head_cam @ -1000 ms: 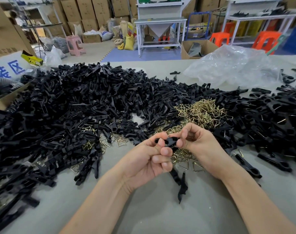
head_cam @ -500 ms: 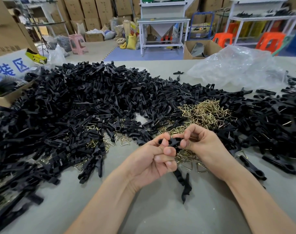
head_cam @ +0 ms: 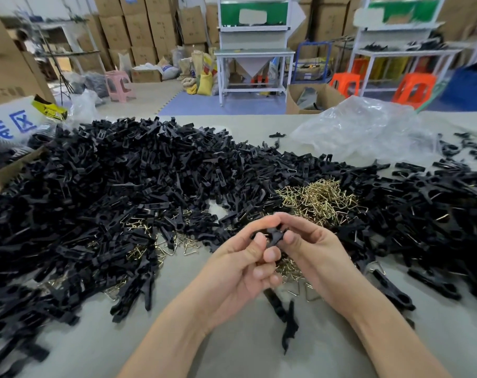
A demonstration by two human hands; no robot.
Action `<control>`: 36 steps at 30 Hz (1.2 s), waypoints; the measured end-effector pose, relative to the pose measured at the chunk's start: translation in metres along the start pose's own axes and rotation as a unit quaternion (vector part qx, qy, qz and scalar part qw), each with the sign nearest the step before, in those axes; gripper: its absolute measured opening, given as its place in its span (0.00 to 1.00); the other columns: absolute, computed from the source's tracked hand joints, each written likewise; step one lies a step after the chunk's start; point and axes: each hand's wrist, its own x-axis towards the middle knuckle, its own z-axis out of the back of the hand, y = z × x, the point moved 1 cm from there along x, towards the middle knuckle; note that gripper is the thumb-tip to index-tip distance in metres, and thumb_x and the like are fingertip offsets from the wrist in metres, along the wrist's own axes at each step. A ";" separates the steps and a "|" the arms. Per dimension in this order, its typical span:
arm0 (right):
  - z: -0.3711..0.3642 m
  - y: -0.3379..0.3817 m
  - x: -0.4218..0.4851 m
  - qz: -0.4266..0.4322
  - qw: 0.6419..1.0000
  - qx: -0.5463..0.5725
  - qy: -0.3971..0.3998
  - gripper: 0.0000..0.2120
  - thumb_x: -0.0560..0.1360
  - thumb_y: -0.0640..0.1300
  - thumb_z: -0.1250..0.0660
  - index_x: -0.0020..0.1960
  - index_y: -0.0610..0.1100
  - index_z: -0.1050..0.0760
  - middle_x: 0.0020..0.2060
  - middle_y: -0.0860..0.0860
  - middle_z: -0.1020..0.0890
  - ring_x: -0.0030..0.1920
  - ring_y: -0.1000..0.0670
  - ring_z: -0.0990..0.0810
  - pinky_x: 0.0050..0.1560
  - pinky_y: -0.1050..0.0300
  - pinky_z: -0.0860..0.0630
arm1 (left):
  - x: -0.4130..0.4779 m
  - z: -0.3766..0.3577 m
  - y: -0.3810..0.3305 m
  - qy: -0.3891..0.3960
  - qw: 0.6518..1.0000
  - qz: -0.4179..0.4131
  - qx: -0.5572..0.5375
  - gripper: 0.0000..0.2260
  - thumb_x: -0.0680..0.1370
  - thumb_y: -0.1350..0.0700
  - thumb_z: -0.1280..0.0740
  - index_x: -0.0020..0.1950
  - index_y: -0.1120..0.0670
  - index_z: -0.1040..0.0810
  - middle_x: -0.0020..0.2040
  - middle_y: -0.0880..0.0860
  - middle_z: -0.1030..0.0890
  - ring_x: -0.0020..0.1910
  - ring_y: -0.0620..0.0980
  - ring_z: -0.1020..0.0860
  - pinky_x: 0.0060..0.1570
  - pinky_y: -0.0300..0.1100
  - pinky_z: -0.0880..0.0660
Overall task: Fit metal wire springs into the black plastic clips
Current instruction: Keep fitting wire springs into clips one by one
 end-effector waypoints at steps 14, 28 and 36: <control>-0.029 -0.006 -0.011 -0.161 0.979 0.121 -0.015 0.22 0.79 0.62 0.42 0.58 0.52 0.15 0.27 0.49 0.25 0.21 0.51 0.27 0.20 0.61 0.33 | 0.001 -0.008 0.012 -0.007 0.979 -0.088 0.183 0.19 0.78 0.53 0.33 0.69 0.46 0.23 0.41 0.54 0.22 0.34 0.48 0.26 0.37 0.42 0.25; -0.029 -0.016 -0.009 -0.175 0.975 0.116 -0.069 0.23 0.77 0.64 0.44 0.56 0.55 0.14 0.43 0.48 0.17 0.20 0.56 0.36 0.16 0.63 0.37 | 0.001 -0.012 0.015 -0.039 0.968 -0.096 0.227 0.18 0.76 0.51 0.29 0.67 0.47 0.21 0.49 0.55 0.17 0.40 0.49 0.21 0.35 0.41 0.24; -0.030 -0.013 -0.010 -0.164 0.981 0.100 -0.019 0.24 0.80 0.65 0.48 0.59 0.60 0.17 0.60 0.53 0.15 0.42 0.51 0.34 0.20 0.64 0.40 | 0.001 -0.010 0.015 -0.028 0.979 -0.100 0.175 0.21 0.76 0.51 0.30 0.69 0.49 0.22 0.50 0.58 0.18 0.41 0.50 0.21 0.37 0.41 0.23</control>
